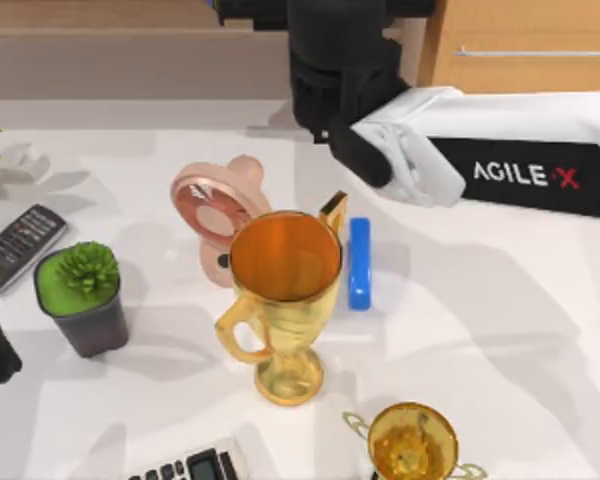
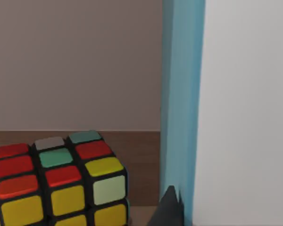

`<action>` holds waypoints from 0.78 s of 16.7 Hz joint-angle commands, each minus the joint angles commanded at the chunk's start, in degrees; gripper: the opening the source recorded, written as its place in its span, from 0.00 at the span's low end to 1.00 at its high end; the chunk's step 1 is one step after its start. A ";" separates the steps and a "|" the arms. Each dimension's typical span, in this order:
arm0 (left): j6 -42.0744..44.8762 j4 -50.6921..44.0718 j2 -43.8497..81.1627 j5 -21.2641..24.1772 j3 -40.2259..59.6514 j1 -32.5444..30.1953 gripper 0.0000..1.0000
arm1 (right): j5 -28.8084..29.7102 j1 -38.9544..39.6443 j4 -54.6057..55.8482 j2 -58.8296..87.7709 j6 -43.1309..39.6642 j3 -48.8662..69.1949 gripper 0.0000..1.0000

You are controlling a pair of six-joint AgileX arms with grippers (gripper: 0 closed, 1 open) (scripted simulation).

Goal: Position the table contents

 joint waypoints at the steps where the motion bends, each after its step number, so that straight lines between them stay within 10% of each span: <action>1: 0.00 0.00 0.00 0.00 0.00 0.00 1.00 | -0.81 0.08 -0.07 -1.84 0.75 -1.96 0.00; 13: 0.00 0.00 0.00 0.00 0.00 0.00 1.00 | -25.75 -3.43 -2.72 -32.05 23.30 -42.36 0.00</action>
